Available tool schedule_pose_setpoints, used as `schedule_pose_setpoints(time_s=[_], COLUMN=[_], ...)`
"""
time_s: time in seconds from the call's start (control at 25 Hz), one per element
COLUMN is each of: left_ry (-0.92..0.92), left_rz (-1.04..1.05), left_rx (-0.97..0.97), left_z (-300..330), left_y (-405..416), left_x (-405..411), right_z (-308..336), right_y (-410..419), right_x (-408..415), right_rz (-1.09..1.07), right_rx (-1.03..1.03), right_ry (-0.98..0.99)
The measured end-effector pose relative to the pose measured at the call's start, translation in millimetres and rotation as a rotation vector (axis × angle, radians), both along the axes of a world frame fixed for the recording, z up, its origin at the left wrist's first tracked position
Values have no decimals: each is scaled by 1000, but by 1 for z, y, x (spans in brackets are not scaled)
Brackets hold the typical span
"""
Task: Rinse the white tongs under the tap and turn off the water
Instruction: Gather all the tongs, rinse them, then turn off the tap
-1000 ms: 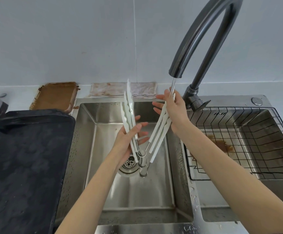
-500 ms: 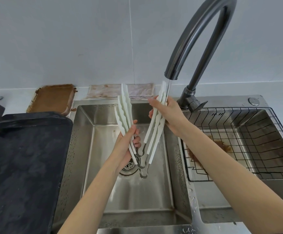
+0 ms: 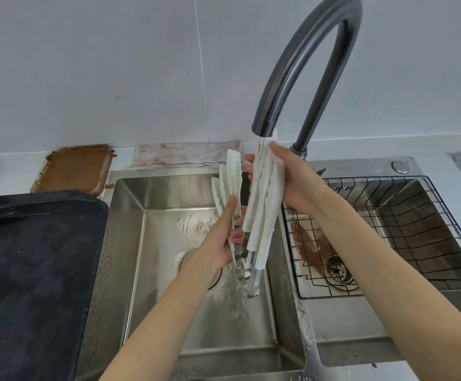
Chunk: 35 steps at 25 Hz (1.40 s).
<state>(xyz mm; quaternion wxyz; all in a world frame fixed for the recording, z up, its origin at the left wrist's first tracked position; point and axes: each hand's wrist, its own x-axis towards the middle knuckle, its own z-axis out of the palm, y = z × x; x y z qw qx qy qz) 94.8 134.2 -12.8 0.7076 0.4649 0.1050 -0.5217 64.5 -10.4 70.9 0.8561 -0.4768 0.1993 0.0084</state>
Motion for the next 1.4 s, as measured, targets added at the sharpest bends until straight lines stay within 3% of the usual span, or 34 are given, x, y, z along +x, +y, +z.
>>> schedule_pose_setpoints(time_s=[0.12,0.32,0.44,0.6,0.76,1.4], left_ry=[66,78,147,207,235,287], left_rz=[-7,46,114,107,148,197], left_rx=[-69,3,-17,-47,-82,-65], left_z=[-1,4,3,-3,-3,-8], left_y=[2,3,3,9,10,23], left_x=[-7,-16,-18,-22,-25,-22], right_z=[-1,2,-8,-32,-34,-28], right_y=[-8,-34,-50,-55,-51,-56], right_x=[-4,-24,-38,-46,-39,-16], right_rz=[-73,-341,-551,-421,-345,-400], right_rx=[-73,-330,-668,-1000,-979,-862], right_ry=[97,161,229,360,299,283])
